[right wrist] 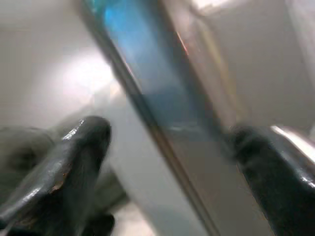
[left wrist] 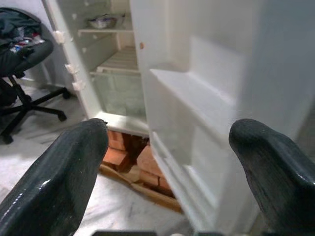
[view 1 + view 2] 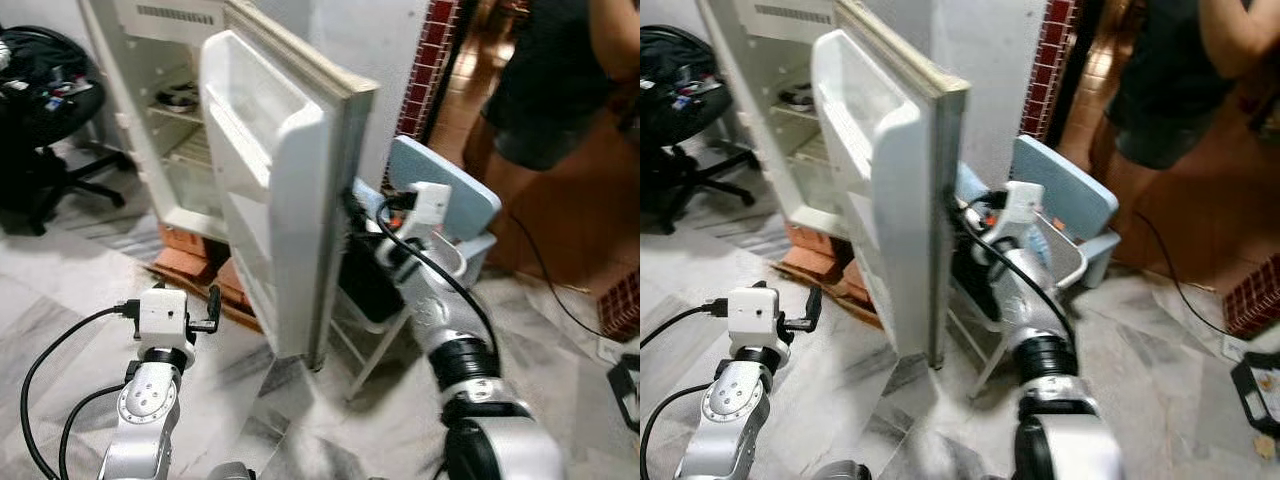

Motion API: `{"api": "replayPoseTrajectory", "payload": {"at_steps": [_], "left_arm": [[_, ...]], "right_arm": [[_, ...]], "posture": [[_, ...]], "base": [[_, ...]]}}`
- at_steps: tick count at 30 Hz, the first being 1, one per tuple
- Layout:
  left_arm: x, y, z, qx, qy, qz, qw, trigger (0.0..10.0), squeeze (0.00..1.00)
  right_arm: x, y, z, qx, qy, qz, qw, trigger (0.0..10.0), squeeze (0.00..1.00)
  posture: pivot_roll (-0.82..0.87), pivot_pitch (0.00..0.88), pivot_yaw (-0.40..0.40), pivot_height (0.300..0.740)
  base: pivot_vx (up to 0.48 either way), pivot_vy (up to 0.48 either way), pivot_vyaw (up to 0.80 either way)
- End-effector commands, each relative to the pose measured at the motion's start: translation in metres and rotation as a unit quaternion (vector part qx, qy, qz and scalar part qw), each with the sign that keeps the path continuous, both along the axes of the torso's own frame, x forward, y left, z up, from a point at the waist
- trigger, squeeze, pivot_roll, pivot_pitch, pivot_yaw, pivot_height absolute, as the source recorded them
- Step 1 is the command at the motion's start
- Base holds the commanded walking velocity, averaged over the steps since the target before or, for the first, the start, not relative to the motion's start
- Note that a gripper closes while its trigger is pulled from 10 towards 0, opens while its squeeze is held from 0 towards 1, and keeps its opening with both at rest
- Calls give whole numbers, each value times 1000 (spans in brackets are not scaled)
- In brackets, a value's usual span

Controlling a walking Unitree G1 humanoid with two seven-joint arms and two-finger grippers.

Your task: Restocking fridge

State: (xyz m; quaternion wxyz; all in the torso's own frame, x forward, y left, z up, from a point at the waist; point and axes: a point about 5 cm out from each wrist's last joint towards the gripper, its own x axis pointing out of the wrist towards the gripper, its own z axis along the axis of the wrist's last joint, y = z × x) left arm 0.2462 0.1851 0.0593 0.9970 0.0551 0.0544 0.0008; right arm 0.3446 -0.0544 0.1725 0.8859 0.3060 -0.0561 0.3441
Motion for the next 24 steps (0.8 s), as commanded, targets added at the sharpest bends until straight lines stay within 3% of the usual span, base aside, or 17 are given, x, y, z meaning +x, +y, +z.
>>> {"api": "replayPoseTrajectory", "payload": {"at_steps": [1, 3, 4, 5, 10, 13, 15, 17, 19, 20, 23, 24], "left_arm": [[-2, 4, -1, 2, 4, 2, 1000, 10000, 0], [-5, 4, -2, 1, 5, 4, 1000, 10000, 0], [-5, 4, -2, 1, 5, 4, 1000, 10000, 0], [-6, 5, -2, 1, 5, 4, 1000, 10000, 0], [-7, 5, -2, 2, 5, 5, 1000, 10000, 0], [-5, 6, -3, 4, 8, 12, 1000, 10000, 0], [-2, 7, -2, -3, 7, 22, 1000, 10000, 0], [-2, 7, -2, -8, 8, 25, 1000, 10000, 0], [-1, 8, -4, -13, 16, 35, 999, 10000, 0], [-1, 8, -4, -13, 16, 35, 999, 10000, 0], [0, 6, -4, -11, 20, 20, 1000, 10000, 0], [0, 6, -4, -12, 20, 19, 1000, 10000, 0]], "right_arm": [[-22, 31, 27, 42, -61, 122, 990, 10000, 0], [-54, 42, 18, 50, -64, 211, 974, 10000, 0], [-54, 42, 18, 50, -64, 211, 974, 10000, 0], [-66, 43, 9, 42, -56, 239, 969, 10000, 0], [-64, 32, -29, -46, -13, 189, 981, 10000, 0], [-59, 14, -41, -85, 14, 133, 987, 10000, 0], [-52, -11, -52, -143, 31, 41, 988, 10000, 0], [-50, -18, -54, -157, 32, 19, 987, 10000, 0], [-46, -46, -63, -191, 42, -78, 978, 10000, 0], [-46, -46, -63, -191, 42, -78, 978, 10000, 0], [-48, -76, -73, -221, 59, -173, 958, 10000, 0], [-48, -78, -74, -224, 61, -183, 955, 10000, 0]], "posture": [[83, 0, -45, 740], [86, 0, -48, 740], [86, 0, -48, 740], [86, 0, -48, 740], [77, 0, -41, 740], [71, 0, -40, 740], [66, 0, -41, 740], [65, 0, -42, 740], [62, 0, -42, 740], [62, 0, -42, 740], [58, 0, -37, 740], [57, 0, -36, 740]], "base": [[0, 0, 0], [0, 0, 0], [0, 0, 0], [0, 0, 0], [0, 0, 0], [0, 0, 0], [0, 0, 0], [0, 0, 0], [0, 0, 0], [0, 0, 0], [0, 387, 0], [0, 480, 0]]}}
